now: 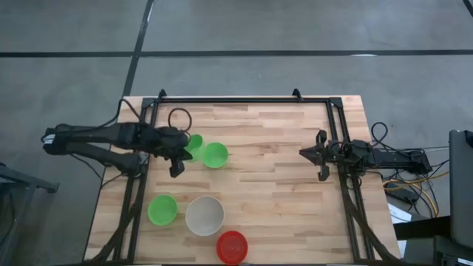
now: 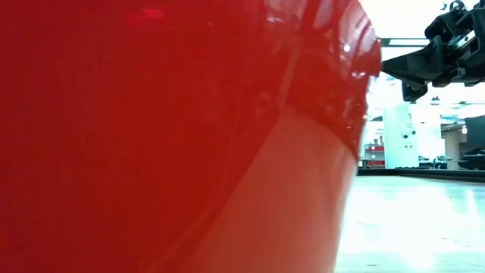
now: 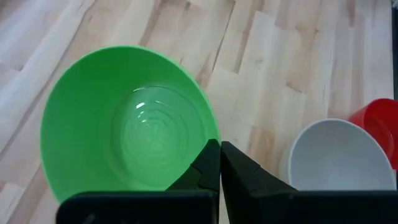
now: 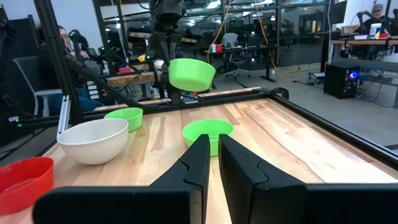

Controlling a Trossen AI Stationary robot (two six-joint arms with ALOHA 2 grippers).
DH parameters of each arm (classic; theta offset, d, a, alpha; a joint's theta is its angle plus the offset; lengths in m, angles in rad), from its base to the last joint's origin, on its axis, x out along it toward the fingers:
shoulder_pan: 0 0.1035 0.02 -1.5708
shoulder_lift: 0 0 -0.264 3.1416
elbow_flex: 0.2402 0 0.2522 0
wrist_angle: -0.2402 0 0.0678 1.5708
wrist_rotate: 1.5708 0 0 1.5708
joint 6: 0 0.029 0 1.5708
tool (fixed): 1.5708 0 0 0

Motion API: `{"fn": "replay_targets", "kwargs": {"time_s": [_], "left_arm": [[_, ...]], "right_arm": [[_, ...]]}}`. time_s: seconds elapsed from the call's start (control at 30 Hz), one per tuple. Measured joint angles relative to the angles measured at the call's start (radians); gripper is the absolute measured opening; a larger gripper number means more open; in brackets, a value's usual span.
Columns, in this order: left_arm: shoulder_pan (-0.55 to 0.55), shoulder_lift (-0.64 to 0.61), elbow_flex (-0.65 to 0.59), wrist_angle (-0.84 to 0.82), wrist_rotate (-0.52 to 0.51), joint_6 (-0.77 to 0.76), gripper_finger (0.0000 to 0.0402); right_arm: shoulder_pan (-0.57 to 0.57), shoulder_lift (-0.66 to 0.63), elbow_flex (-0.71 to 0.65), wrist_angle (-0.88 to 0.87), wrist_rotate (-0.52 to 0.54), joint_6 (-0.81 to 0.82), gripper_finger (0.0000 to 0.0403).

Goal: Nest bowls inside each other
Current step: Stack the top green bowl on the white bowl

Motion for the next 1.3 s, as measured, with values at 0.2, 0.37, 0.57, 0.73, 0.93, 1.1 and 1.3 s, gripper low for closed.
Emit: {"fn": "replay_targets", "kwargs": {"time_s": [0.2,0.37,0.57,0.73,0.93,1.1,1.3], "left_arm": [[-0.079,0.043,0.000,0.077,-0.028,-0.006,0.0004],[-0.139,0.078,0.000,0.084,-0.059,-0.047,0.0004],[-0.219,0.102,0.000,0.126,-0.101,-0.117,0.0004],[-0.298,0.105,0.000,0.141,-0.167,-0.154,0.0004],[-0.361,0.105,0.000,0.134,-0.175,-0.139,0.0004],[-0.401,0.105,0.000,0.142,-0.129,-0.091,0.0004],[-0.466,0.105,0.000,0.182,-0.093,-0.019,0.0004]], "right_arm": [[0.000,0.000,0.000,0.000,0.000,0.000,0.0034],[0.000,0.000,0.000,0.000,0.000,0.000,0.0034],[0.000,0.000,0.000,0.000,0.000,-0.001,0.0034],[0.000,0.000,0.000,0.000,0.000,-0.001,0.0034],[0.000,0.000,0.000,0.000,0.000,-0.001,0.0034],[0.000,0.000,0.000,0.000,0.000,-0.001,0.0034],[0.000,0.000,0.000,0.000,0.000,0.000,0.0034]]}}
